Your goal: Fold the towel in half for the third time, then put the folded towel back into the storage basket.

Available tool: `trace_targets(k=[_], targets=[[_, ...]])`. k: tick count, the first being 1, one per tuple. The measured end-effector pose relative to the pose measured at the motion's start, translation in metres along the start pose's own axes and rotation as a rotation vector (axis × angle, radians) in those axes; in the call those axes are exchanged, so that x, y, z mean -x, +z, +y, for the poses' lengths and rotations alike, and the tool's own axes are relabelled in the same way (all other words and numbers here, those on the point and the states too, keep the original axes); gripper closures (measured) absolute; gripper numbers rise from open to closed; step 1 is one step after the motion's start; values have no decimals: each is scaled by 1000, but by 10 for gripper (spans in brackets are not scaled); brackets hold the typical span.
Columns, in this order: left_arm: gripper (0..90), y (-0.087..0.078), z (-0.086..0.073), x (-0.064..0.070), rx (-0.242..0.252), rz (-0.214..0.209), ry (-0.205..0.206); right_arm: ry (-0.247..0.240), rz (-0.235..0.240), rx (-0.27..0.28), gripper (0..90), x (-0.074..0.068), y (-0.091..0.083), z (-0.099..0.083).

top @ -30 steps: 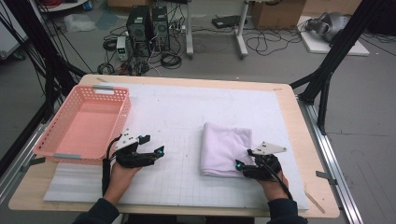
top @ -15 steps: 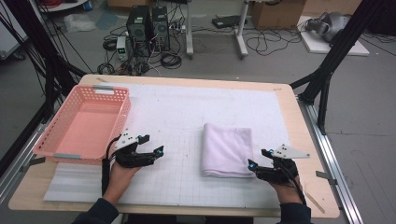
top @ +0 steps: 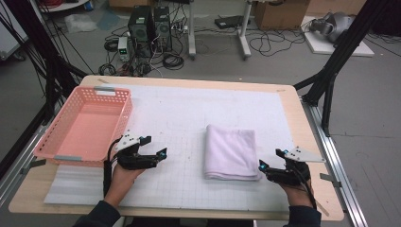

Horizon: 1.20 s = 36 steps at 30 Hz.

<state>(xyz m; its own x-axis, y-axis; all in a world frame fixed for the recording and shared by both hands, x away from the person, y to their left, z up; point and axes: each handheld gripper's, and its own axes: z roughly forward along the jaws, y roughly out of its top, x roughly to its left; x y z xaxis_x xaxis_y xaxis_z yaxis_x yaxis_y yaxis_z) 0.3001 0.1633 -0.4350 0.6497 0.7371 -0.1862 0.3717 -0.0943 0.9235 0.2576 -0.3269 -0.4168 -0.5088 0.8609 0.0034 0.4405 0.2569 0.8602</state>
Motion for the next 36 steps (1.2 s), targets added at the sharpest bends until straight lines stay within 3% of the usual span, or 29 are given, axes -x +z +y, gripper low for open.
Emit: trace_targets(k=[5,8,17,21,27,29,36], targets=[[187,-2,0,-1,9,-21,7,-14,-54,4,171,5,0,0],[191,-3,0,-2,6,-19,6,14,-95,18,170,7,-1,0],[192,-3,-1,-3,0,-15,6,20,-86,15,169,8,-2,-1],[187,-1,-2,-5,-2,-26,-13,26,-88,21,169,10,-1,-1],[160,-2,0,-4,31,-24,-23,26,-86,18,169,10,-1,-2],[156,1,0,-4,24,-30,-39,27,-85,12,169,10,-2,-3],[161,5,0,0,8,-68,-35,26,-89,8,170,12,-2,-4]])
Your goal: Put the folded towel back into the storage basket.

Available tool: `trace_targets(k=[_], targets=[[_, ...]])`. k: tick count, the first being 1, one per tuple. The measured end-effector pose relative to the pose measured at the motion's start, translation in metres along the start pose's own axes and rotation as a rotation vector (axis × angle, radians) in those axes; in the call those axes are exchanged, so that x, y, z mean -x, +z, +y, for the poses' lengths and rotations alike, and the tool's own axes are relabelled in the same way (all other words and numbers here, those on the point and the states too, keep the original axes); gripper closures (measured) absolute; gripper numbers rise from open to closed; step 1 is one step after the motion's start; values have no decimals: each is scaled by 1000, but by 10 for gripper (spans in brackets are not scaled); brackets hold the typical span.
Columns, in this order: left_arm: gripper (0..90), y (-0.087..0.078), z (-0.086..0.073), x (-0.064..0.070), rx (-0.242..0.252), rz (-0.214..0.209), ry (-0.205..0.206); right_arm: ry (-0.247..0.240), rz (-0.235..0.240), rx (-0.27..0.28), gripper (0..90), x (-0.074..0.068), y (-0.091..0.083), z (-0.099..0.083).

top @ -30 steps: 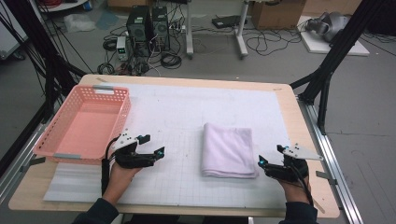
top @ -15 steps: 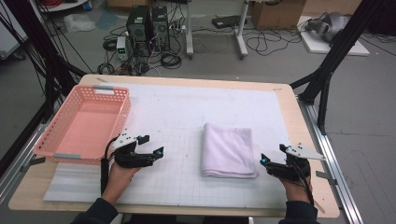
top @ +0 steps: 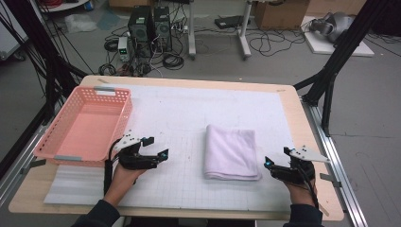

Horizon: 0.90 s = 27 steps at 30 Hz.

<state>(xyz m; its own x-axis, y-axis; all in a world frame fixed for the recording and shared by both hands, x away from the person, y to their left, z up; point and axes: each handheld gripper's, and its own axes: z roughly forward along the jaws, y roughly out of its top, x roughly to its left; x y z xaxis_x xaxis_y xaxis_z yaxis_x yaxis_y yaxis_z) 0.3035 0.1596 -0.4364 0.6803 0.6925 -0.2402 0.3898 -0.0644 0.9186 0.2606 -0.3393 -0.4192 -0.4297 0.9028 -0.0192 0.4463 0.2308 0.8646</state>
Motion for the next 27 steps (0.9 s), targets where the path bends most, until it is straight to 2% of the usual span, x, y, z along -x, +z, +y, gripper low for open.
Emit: trace_targets(k=[2,5,7,11,12,15,16,18,19,20,27], targets=[[161,5,2,3,-17,6,17,7,3,4,170,0,-1,0],[171,9,4,6,-28,7,14,13,11,3,169,-1,-2,-1],[182,14,7,10,-19,-36,1,9,11,2,170,0,-2,-1],[204,23,10,15,-2,-61,-8,14,9,3,170,1,-3,-2],[204,30,12,18,-24,-64,9,19,10,2,169,1,-2,-2],[202,37,15,22,-28,-61,27,13,8,-4,169,1,-2,-3],[202,43,19,26,-29,-62,42,13,8,-4,170,1,-1,-3],[202,47,21,28,-37,-61,41,13,8,-5,169,1,-1,-3],[202,53,23,30,-54,-65,34,14,8,-7,170,1,-1,-3],[203,62,26,33,-94,-79,9,14,9,-6,170,1,-1,-3],[245,99,28,45,-176,-153,-64,14,8,-9,170,2,-1,-4]])
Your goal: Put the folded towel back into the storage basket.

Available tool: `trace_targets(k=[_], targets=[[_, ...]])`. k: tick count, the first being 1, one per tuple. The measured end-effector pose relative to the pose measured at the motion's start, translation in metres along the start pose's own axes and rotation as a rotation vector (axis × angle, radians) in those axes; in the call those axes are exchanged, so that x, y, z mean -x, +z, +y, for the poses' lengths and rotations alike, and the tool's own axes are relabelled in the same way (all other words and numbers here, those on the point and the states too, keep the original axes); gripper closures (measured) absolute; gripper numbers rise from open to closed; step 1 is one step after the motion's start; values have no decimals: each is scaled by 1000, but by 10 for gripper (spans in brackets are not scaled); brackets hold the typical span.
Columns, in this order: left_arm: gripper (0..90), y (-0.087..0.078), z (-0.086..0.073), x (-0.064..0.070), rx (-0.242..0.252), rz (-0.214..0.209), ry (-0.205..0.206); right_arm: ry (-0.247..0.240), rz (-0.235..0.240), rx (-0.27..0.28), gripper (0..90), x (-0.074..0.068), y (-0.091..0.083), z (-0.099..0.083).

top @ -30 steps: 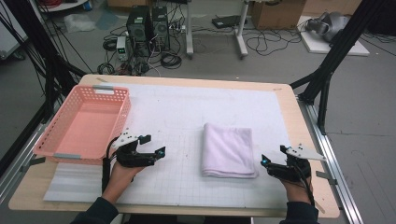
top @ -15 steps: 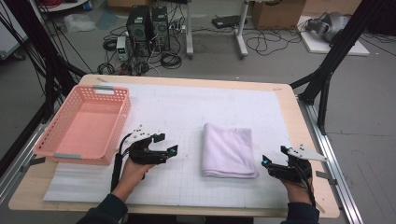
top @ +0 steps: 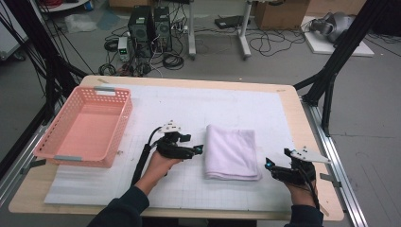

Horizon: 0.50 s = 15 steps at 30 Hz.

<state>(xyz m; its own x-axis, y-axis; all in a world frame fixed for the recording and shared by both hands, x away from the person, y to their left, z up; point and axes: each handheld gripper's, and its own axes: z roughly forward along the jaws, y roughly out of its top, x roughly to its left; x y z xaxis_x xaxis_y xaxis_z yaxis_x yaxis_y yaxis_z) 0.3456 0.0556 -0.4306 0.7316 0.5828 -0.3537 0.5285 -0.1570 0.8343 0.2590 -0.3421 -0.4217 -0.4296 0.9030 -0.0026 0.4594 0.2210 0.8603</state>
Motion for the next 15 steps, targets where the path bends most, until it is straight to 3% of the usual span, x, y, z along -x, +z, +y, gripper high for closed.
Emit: trace_targets(k=[4,7,15], targets=[[250,19,4,5,-38,-10,-11,-5,1,0,170,0,1,0],[253,32,3,8,-45,-13,-44,-6,3,1,169,0,1,0],[251,50,-2,12,-101,-14,-52,-2,7,4,170,0,1,0]])
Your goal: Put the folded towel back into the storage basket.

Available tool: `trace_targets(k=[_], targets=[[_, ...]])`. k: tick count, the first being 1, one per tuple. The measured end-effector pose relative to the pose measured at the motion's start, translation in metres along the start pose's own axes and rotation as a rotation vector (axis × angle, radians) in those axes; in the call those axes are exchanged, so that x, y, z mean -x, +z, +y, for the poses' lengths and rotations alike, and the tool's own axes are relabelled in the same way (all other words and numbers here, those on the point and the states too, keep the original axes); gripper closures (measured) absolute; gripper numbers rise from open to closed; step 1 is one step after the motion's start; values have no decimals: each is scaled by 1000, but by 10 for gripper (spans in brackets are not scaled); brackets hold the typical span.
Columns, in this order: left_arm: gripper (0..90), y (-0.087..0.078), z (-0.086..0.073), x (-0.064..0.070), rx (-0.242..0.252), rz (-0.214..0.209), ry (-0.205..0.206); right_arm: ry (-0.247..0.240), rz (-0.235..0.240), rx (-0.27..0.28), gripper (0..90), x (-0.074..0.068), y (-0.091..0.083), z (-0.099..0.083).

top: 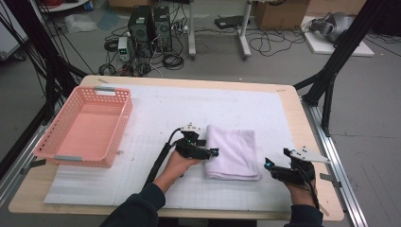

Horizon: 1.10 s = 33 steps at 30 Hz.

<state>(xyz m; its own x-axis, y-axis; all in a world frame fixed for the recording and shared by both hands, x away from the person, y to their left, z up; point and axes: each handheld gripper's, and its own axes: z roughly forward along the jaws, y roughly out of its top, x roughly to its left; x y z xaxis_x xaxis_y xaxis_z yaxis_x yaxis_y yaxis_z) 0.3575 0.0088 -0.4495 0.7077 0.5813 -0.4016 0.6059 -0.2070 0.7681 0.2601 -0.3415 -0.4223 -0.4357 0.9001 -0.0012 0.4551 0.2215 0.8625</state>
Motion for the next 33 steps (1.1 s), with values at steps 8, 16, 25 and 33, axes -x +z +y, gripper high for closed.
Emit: trace_targets(k=[8,16,25,33], targets=[[311,7,-1,4,-57,23,32,-2,7,-3,169,-1,1,0],[648,7,-2,8,-58,-12,60,-13,10,-4,169,-2,3,1],[715,0,-6,7,21,-49,130,4,8,0,170,0,1,0],[718,-15,-8,3,74,-95,176,10,7,2,169,1,-1,-1]])
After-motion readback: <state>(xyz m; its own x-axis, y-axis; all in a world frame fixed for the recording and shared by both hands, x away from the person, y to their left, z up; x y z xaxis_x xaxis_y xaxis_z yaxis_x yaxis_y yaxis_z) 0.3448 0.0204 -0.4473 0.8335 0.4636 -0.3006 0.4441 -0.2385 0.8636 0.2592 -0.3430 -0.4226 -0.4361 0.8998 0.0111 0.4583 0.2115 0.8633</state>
